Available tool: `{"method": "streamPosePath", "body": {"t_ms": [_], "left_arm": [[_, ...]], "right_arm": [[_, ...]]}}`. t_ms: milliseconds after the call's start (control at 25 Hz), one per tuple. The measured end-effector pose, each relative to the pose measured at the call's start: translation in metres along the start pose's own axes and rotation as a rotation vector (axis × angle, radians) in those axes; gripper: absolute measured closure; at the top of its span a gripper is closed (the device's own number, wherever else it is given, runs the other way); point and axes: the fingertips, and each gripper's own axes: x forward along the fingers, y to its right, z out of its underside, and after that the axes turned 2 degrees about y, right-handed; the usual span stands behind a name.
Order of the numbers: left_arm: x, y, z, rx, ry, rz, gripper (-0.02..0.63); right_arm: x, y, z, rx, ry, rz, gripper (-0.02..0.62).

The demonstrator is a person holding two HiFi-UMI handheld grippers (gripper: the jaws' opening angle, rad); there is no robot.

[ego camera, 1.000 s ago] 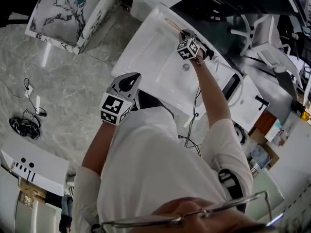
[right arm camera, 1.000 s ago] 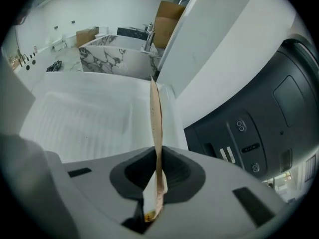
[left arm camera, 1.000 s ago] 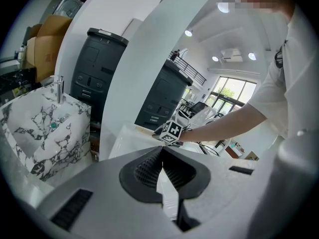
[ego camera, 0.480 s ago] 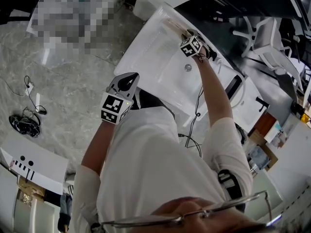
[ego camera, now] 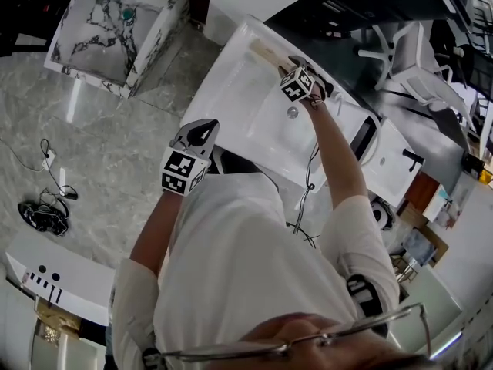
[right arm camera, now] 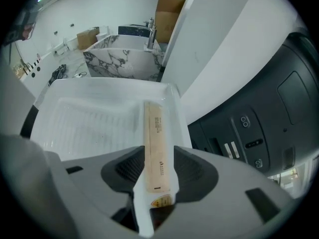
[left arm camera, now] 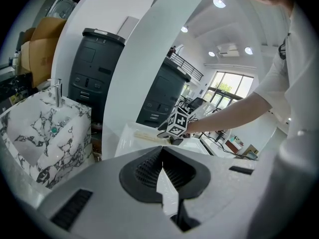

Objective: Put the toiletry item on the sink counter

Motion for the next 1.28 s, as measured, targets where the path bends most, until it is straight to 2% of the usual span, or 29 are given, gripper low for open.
{"method": "streamPosePath", "body": {"t_ms": [400, 720, 1080, 1280], "left_arm": [[0.005, 0.017, -0.011, 0.037, 0.019, 0.049, 0.601], [0.008, 0.033, -0.026, 0.054, 0.038, 0.103, 0.601], [0.012, 0.058, -0.032, 0.072, 0.063, 0.135, 0.601], [0.013, 0.073, -0.028, 0.08, 0.065, 0.155, 0.601]], "right_arm": [[-0.065, -0.005, -0.011, 0.041, 0.076, 0.043, 0.443], [-0.126, -0.023, -0.019, -0.01, 0.13, 0.053, 0.489], [-0.196, -0.027, -0.016, 0.185, 0.257, 0.12, 0.552], [-0.222, -0.037, -0.006, 0.233, 0.294, 0.145, 0.562]]}}
